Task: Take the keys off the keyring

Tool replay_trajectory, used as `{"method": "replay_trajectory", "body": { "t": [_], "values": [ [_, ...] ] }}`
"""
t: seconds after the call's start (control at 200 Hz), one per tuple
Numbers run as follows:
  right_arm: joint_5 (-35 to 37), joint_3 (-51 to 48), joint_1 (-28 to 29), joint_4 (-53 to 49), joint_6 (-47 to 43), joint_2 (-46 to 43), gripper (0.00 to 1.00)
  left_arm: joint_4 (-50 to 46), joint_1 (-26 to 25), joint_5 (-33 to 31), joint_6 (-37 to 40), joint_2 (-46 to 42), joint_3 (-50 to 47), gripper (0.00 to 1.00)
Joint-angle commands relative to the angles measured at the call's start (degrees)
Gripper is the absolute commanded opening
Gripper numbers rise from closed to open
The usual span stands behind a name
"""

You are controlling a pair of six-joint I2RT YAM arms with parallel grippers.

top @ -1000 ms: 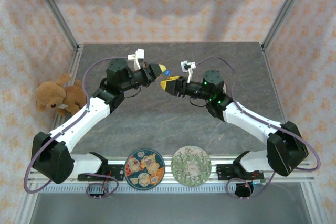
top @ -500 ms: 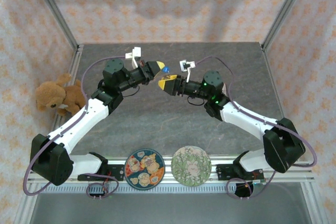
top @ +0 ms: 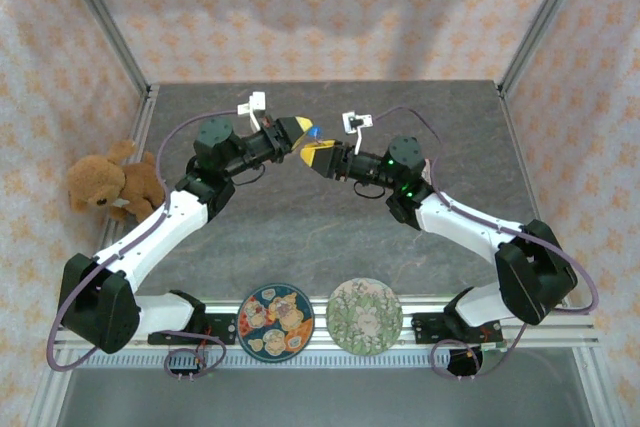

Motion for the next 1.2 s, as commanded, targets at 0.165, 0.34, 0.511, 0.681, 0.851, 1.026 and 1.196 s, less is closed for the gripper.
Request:
{"method": "replay_trajectory", "body": {
  "t": [0.165, 0.34, 0.511, 0.681, 0.851, 1.026, 1.196],
  "values": [
    [0.7, -0.8, 0.2, 5.8, 1.6, -0.4, 0.37, 4.3, 1.8, -1.7, -1.0, -3.6, -1.7, 0.00],
    [1.2, -1.3, 0.2, 5.6, 1.7, -0.4, 0.35, 4.3, 2.3, -1.9, -0.9, -4.6, -2.3, 0.00],
    [2.3, -2.1, -0.2, 5.1, 2.0, -0.5, 0.28, 4.2, 2.6, -1.6, -0.8, -5.1, -2.5, 0.00],
    [2.6, -2.1, -0.5, 4.8, 2.3, -0.6, 0.21, 4.4, 2.7, -1.9, -0.9, -5.6, -3.1, 0.00],
    [2.6, -2.3, -0.6, 4.6, 2.6, -0.6, 0.15, 4.3, 3.1, -2.0, -0.9, -6.3, -3.3, 0.00],
    [2.5, -2.4, -0.7, 4.7, 2.9, -0.6, 0.12, 4.4, 3.5, -2.2, -0.9, -6.9, -3.6, 0.00],
    [2.0, -2.1, -0.7, 5.7, 3.8, -0.2, 0.06, 4.4, 3.6, -2.2, -0.9, -7.0, -3.7, 0.00]
  ]
}}
